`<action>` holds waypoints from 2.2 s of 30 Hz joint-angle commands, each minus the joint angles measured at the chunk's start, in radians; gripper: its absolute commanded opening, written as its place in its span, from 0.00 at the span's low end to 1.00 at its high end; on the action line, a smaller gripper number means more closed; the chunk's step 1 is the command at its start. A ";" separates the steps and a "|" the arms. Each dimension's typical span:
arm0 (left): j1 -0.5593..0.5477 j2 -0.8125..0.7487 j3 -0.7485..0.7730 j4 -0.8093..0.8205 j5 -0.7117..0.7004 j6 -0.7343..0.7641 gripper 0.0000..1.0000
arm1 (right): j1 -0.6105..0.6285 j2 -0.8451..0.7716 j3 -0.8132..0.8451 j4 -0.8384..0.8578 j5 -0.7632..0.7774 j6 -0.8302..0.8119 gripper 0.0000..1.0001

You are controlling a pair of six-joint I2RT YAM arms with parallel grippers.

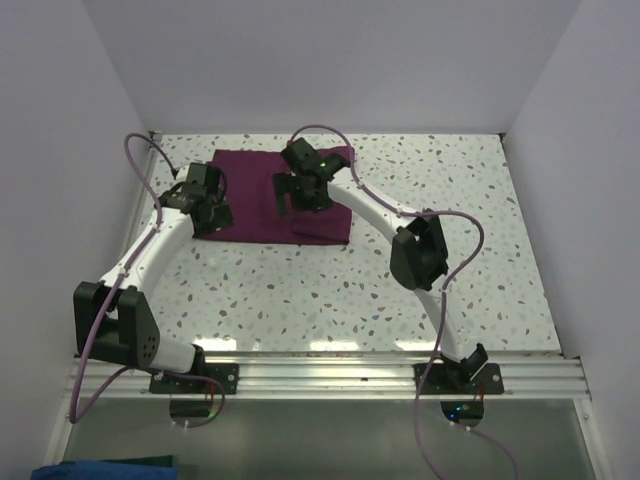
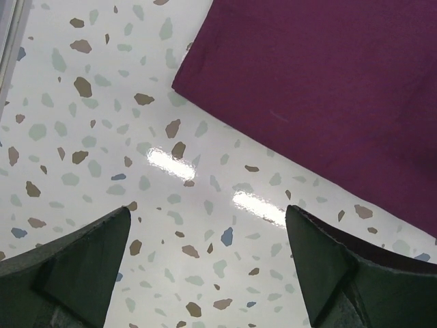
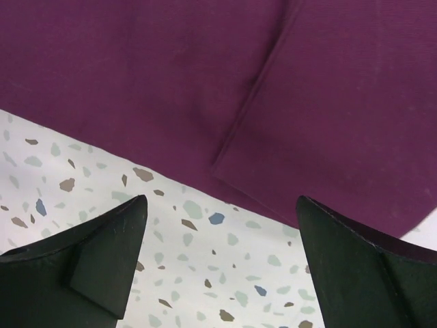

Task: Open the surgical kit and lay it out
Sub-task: Open the surgical kit at the center of the board.

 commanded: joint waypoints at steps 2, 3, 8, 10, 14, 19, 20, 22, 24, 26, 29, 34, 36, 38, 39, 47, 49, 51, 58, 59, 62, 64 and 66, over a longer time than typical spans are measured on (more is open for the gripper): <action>0.002 -0.052 0.018 0.013 0.017 0.011 1.00 | 0.025 0.026 0.065 -0.019 0.020 0.030 0.91; 0.002 -0.054 0.015 0.013 0.032 0.013 1.00 | 0.024 0.029 0.048 -0.010 0.037 0.044 0.90; 0.002 -0.066 -0.028 0.033 0.072 0.005 0.99 | 0.033 0.101 0.050 -0.011 0.051 0.050 0.81; 0.002 -0.067 -0.044 0.045 0.086 0.002 0.99 | 0.051 0.153 0.099 -0.046 0.077 0.039 0.81; 0.002 -0.066 -0.067 0.057 0.098 0.007 0.99 | 0.068 0.206 0.114 -0.051 0.109 0.030 0.80; 0.002 -0.067 -0.071 0.061 0.100 0.030 0.99 | 0.067 0.243 0.132 -0.056 0.140 0.022 0.50; 0.002 -0.069 -0.076 0.062 0.100 0.031 0.99 | 0.068 0.244 0.138 -0.062 0.147 0.021 0.43; 0.002 -0.066 -0.080 0.068 0.100 0.037 0.99 | 0.065 0.235 0.147 -0.072 0.157 0.016 0.26; 0.000 -0.063 -0.087 0.074 0.101 0.039 0.99 | 0.060 0.201 0.149 -0.082 0.176 0.007 0.16; 0.002 -0.054 -0.084 0.077 0.106 0.038 0.99 | 0.053 0.161 0.143 -0.095 0.198 0.002 0.03; 0.002 -0.037 -0.073 0.082 0.112 0.036 0.99 | 0.021 0.054 0.100 -0.102 0.253 -0.001 0.00; 0.000 -0.003 -0.048 0.087 0.106 0.038 0.99 | -0.065 -0.180 -0.061 -0.092 0.351 -0.002 0.00; 0.000 0.008 -0.034 0.087 0.107 0.038 0.99 | -0.114 -0.236 -0.125 -0.092 0.379 0.001 0.00; 0.000 0.020 -0.021 0.087 0.118 0.038 0.98 | -0.150 -0.321 -0.257 -0.074 0.414 0.013 0.00; 0.000 0.028 -0.016 0.087 0.123 0.038 0.98 | -0.183 -0.351 -0.306 -0.050 0.419 0.016 0.00; -0.001 0.040 -0.005 0.070 0.156 0.031 0.96 | -0.320 -0.469 -0.696 -0.028 0.522 0.096 0.00; -0.001 0.035 -0.017 0.064 0.161 0.028 0.96 | -0.346 -0.472 -0.748 -0.040 0.519 0.119 0.00; -0.001 0.029 -0.027 0.061 0.164 0.024 0.95 | -0.381 -0.465 -0.774 -0.055 0.525 0.136 0.17; -0.001 -0.012 -0.074 0.044 0.164 0.021 0.95 | -0.502 -0.432 -0.697 -0.091 0.534 0.117 0.97; -0.001 -0.018 -0.079 0.041 0.162 0.021 0.95 | -0.510 -0.426 -0.652 -0.086 0.516 0.104 0.97; -0.001 -0.029 -0.094 0.039 0.162 0.019 0.95 | -0.516 -0.409 -0.577 -0.010 0.372 0.012 0.96; -0.001 -0.037 -0.105 0.041 0.169 0.019 0.95 | -0.516 -0.393 -0.548 0.047 0.259 -0.047 0.95; -0.003 -0.046 -0.110 0.042 0.172 0.018 0.95 | -0.516 -0.364 -0.470 0.061 0.235 -0.065 0.94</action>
